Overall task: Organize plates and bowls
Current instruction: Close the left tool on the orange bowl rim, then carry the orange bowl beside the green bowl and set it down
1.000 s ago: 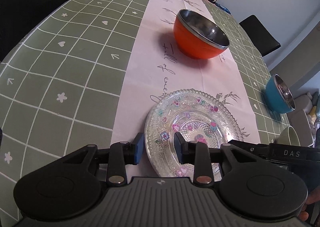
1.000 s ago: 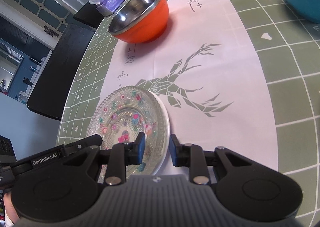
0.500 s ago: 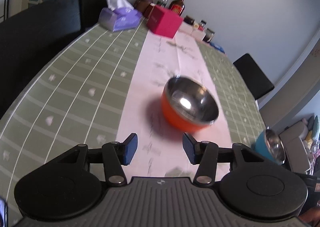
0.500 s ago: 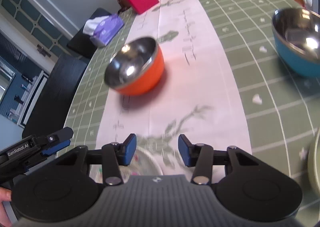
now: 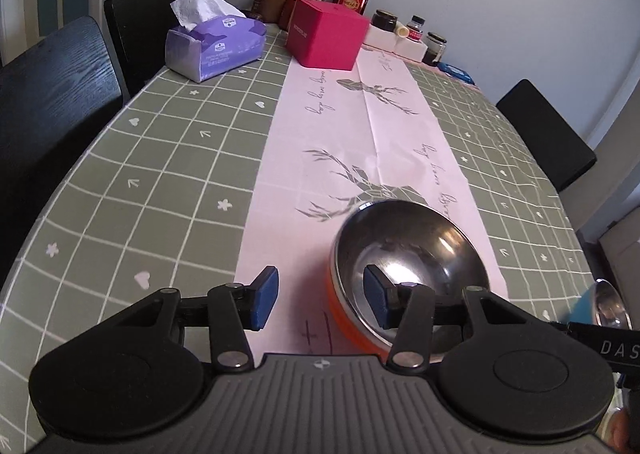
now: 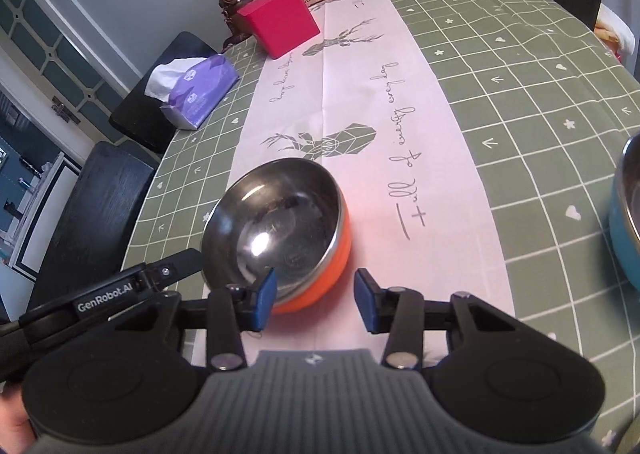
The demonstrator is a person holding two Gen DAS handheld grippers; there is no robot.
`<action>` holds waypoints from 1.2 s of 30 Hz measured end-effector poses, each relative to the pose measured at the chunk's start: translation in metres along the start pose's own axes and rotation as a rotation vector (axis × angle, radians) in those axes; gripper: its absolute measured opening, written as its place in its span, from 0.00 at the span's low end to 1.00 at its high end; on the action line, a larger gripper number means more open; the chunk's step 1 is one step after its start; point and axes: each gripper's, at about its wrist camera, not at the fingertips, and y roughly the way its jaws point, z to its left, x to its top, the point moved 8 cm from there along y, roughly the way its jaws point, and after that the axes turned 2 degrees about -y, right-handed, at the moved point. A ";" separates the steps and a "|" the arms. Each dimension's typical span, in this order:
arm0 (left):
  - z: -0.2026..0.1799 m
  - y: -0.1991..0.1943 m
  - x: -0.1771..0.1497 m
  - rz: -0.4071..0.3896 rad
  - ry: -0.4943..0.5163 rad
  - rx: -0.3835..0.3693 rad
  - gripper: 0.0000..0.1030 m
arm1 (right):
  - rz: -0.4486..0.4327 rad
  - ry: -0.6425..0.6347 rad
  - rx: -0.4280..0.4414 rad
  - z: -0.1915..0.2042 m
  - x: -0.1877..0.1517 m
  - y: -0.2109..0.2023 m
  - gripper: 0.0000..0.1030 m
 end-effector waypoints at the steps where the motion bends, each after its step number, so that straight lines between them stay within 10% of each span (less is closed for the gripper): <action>1: 0.000 0.003 0.002 0.001 -0.002 0.003 0.54 | 0.004 0.005 -0.004 -0.001 0.002 0.004 0.38; 19: -0.020 0.035 -0.011 0.081 0.062 0.047 0.19 | 0.044 0.045 -0.012 -0.006 0.005 0.025 0.16; 36: -0.051 -0.025 -0.046 0.084 0.094 0.046 0.18 | -0.005 0.022 0.005 -0.018 -0.018 -0.032 0.12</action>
